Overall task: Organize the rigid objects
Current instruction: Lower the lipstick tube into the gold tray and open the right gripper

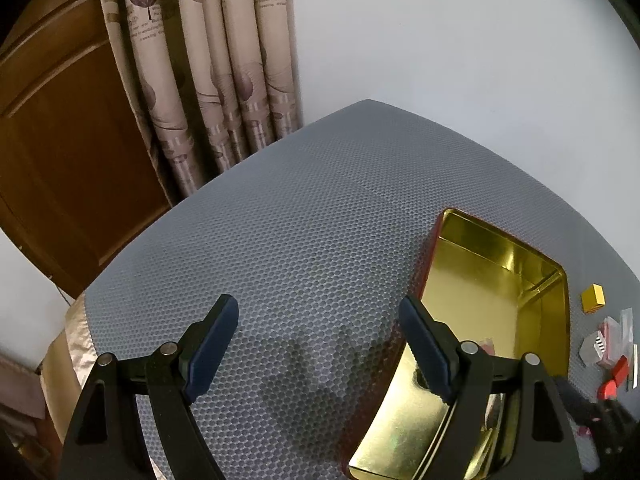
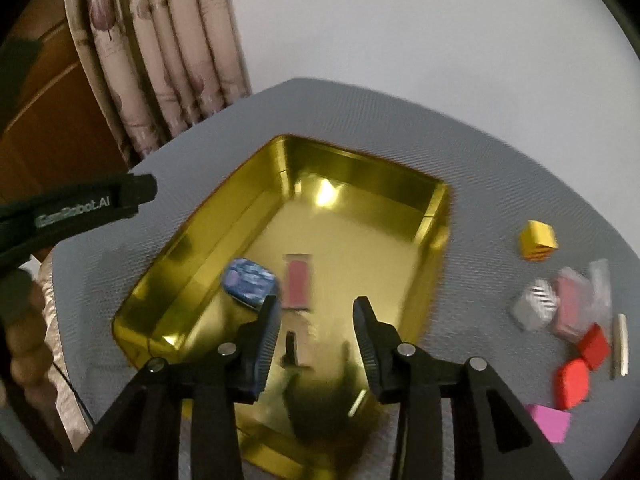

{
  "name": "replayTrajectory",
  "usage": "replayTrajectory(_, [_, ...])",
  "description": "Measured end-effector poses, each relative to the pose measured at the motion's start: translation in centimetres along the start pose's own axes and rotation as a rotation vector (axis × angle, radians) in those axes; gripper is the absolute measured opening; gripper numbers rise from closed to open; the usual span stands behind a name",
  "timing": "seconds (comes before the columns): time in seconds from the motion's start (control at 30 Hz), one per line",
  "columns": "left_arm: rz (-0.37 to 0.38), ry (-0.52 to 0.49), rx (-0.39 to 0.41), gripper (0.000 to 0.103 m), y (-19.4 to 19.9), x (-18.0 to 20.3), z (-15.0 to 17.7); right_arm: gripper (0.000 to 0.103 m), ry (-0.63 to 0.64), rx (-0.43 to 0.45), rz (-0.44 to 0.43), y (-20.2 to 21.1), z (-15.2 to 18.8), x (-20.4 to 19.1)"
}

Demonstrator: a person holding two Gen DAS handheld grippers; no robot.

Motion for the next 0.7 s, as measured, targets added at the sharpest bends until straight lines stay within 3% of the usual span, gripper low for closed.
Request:
replayTrajectory(0.4, [0.023, -0.102, -0.005, 0.08, 0.2, 2.3, 0.7, 0.055, -0.099, -0.005, 0.135, 1.4, 5.0, 15.3])
replayTrajectory(0.53, [0.045, -0.163, -0.008, 0.08, 0.3, 3.8, 1.1, 0.056, -0.108, -0.038, 0.171, 0.3, 6.7, 18.7])
replayTrajectory(0.7, [0.066, -0.253, -0.002, 0.081, 0.5, 5.8, 1.7, 0.056, -0.074, -0.082, 0.18, -1.9, 8.1, 20.2])
Point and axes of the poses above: each gripper's, at about its wrist camera, not at the fingertips, and y roughly against the way its jaws point, x to its right, z to its underside, the point moved 4 cm from there along -y, roughly the way its jaws point, and after that the axes turned 14 degrees about z, right-handed, at the moved point
